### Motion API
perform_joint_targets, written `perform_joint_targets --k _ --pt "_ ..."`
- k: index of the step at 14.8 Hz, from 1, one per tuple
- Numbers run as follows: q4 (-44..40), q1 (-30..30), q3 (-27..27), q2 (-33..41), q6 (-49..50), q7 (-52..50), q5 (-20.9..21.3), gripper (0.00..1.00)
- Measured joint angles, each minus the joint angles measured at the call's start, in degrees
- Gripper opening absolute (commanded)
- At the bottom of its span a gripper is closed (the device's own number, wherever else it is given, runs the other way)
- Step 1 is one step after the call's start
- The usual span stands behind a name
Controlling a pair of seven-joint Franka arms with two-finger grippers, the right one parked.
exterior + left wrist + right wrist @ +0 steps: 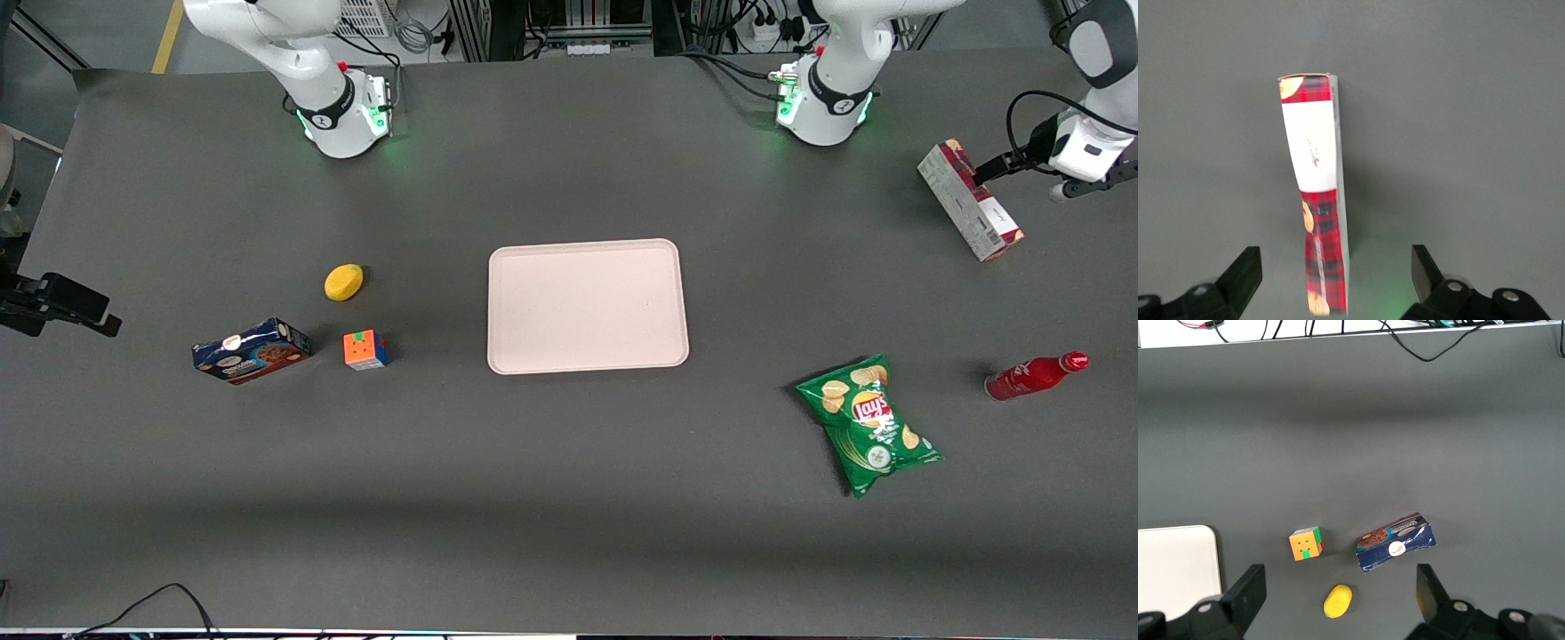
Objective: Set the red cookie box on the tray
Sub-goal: 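Lift the held cookie box up and pull it back from the table edge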
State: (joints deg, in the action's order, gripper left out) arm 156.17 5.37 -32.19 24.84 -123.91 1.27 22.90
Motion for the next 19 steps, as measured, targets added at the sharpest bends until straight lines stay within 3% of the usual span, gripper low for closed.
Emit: perform_joint_targets --k 4,10,11,14,15,19 --pt "5.46 0.35 -6.96 -1.29 -11.08 -0.19 4.29 1.0" --pt "7.09 0.33 -8.8 -11.12 -24.71 -0.2 4.51 0.99" --pt "7.3 0.33 -9.0 -13.11 -27.15 -0.19 4.51 0.86" --pt "7.46 0.31 -9.06 -17.35 -30.68 -0.2 4.51 0.11" --pt "7.5 0.3 -9.05 -17.93 -30.7 -0.2 4.51 0.0" --pt "7.55 0.08 -9.03 -18.21 -30.01 -0.1 4.58 0.0"
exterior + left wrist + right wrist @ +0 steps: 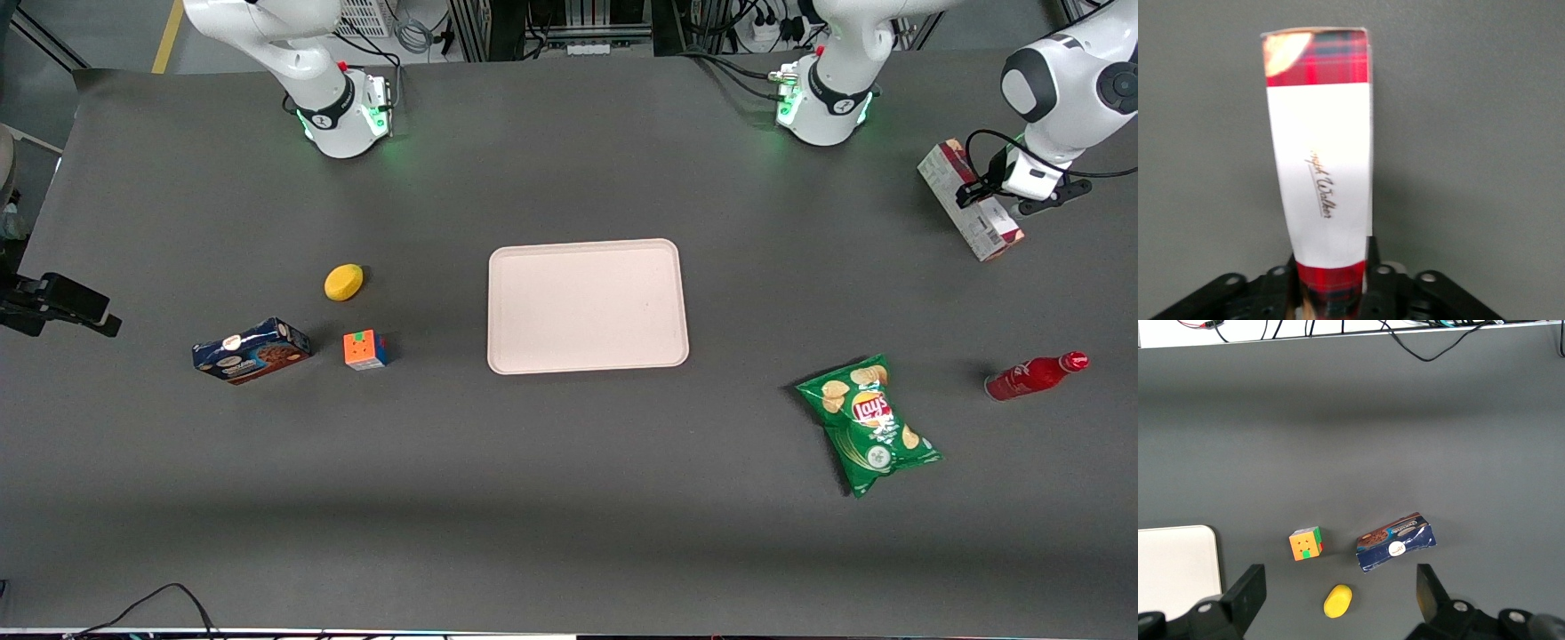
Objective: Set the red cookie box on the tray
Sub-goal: 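Lift the held cookie box up and pull it back from the table edge, then carry the cookie box with the left gripper over the white tray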
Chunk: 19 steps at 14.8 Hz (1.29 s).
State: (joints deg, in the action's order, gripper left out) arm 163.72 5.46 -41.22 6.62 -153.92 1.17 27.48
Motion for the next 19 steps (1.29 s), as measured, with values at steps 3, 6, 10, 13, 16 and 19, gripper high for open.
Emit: perform_joint_targets --k 3,6,10,13,16,19 --pt "-0.48 -1.87 0.06 0.02 0.32 0.18 0.16 0.0" --pt "-1.77 -4.86 0.28 0.09 0.62 0.21 0.19 0.0" --pt "-6.36 -9.24 4.52 2.25 10.27 0.22 -1.3 0.0" --pt "-14.17 -10.52 17.79 5.75 26.95 0.11 -15.21 0.0" --pt "-29.04 -12.03 31.33 6.94 48.03 -6.74 -26.86 0.0" --pt "-37.31 -13.32 42.58 6.84 52.96 -18.82 -32.16 0.0"
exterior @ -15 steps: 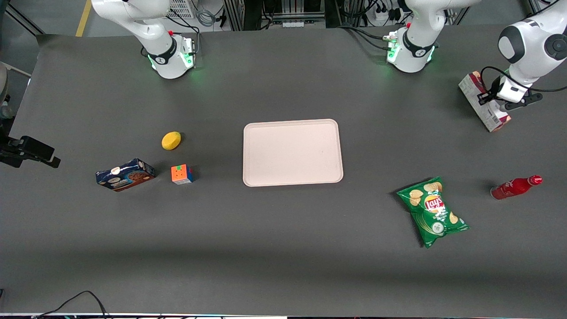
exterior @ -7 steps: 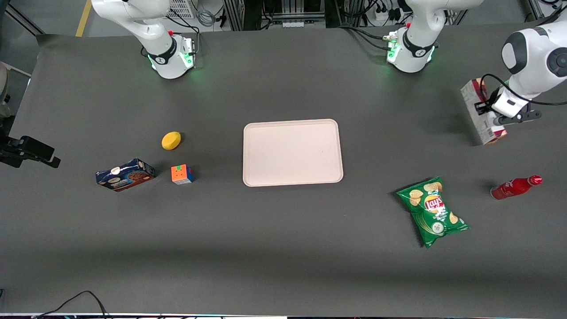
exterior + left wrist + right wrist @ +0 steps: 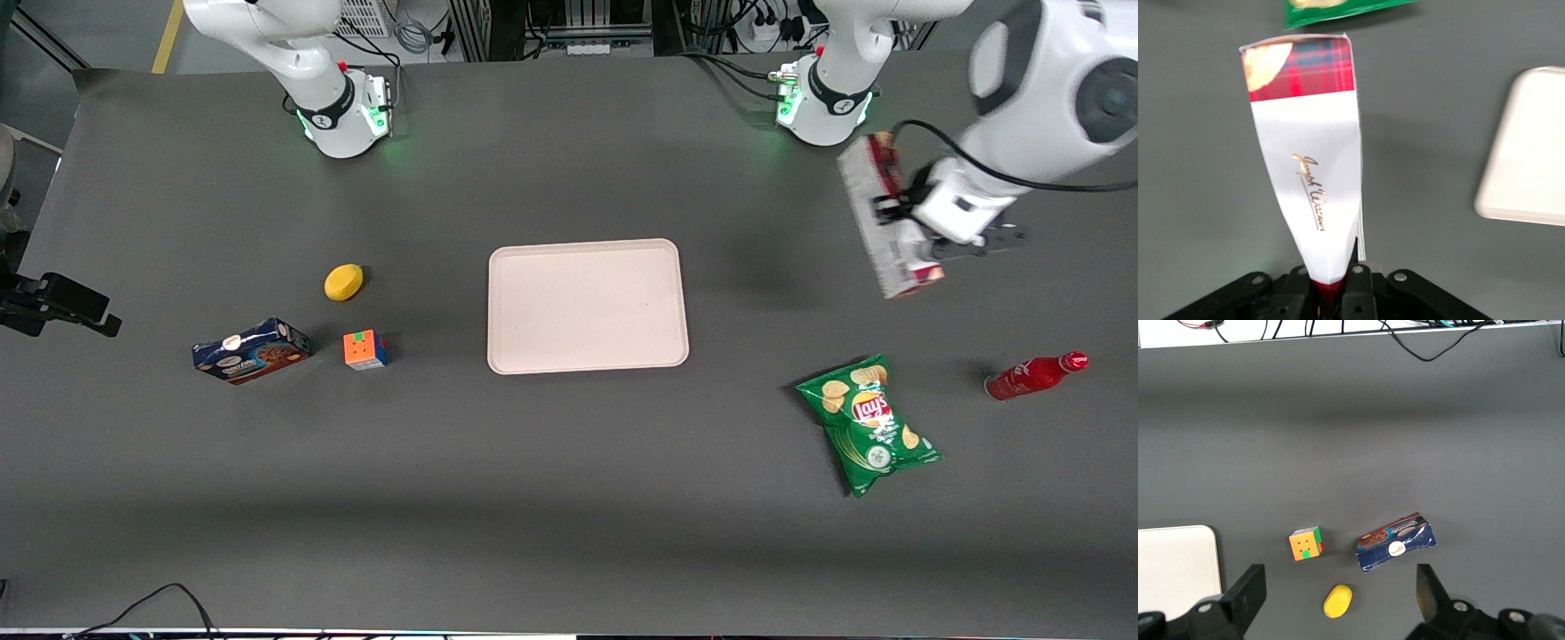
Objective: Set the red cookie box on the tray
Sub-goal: 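Carry the cookie box with the left gripper over the white tray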
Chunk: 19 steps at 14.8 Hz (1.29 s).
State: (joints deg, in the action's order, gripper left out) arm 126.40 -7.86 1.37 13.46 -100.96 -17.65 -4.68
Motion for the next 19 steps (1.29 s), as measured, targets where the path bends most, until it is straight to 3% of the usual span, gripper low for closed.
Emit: perform_joint_targets --k 4,8,14,19 --pt "-5.76 -1.15 15.55 -2.61 -4.09 -11.18 -2.05 0.0" --pt "-6.95 -2.13 25.01 -9.96 -14.11 -14.65 -1.94 0.0" --pt "-5.17 -3.19 29.63 -24.61 -31.2 -21.78 7.02 0.0" --pt "-4.69 -3.77 29.49 -31.24 -36.5 -25.26 13.63 0.0"
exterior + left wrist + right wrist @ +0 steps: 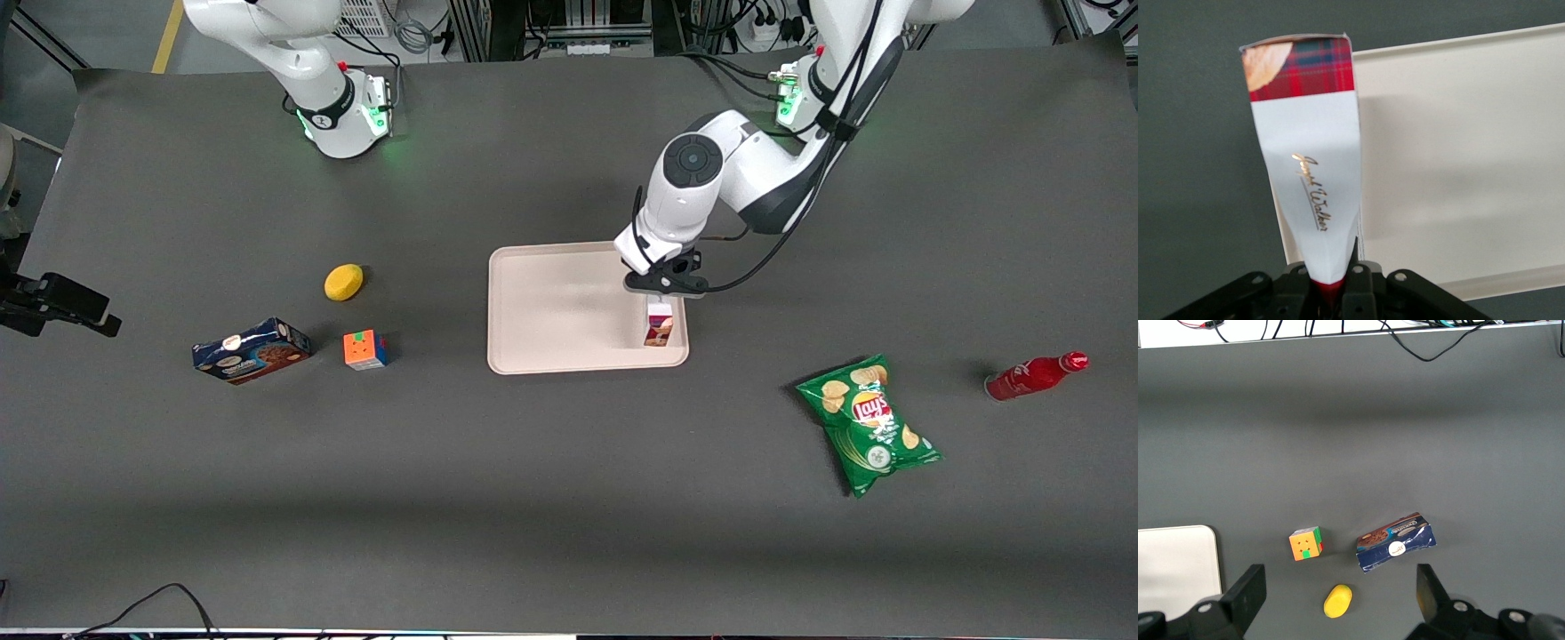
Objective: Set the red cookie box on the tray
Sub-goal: 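Carry the cookie box with the left gripper over the white tray, then lower the box onto the tray and open the left gripper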
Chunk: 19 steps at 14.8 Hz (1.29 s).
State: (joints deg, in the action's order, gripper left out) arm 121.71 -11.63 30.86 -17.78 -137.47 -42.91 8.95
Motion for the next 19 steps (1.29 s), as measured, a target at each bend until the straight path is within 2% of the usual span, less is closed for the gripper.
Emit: perform_joint_targets --k 10,11,13,14,19 --pt "-0.01 -0.47 -3.36 -5.26 -5.05 -0.73 1.37 0.0" --pt "-0.01 -0.6 -3.63 -5.47 -5.25 -0.74 1.67 0.22" --pt "-0.02 -0.68 -3.88 -5.69 -5.43 -0.74 1.81 0.93" --pt "-0.02 -0.7 -3.9 -5.71 -5.46 -0.74 1.83 1.0" --pt "-0.61 -0.74 -3.91 -5.62 -5.56 -0.85 1.85 1.0"
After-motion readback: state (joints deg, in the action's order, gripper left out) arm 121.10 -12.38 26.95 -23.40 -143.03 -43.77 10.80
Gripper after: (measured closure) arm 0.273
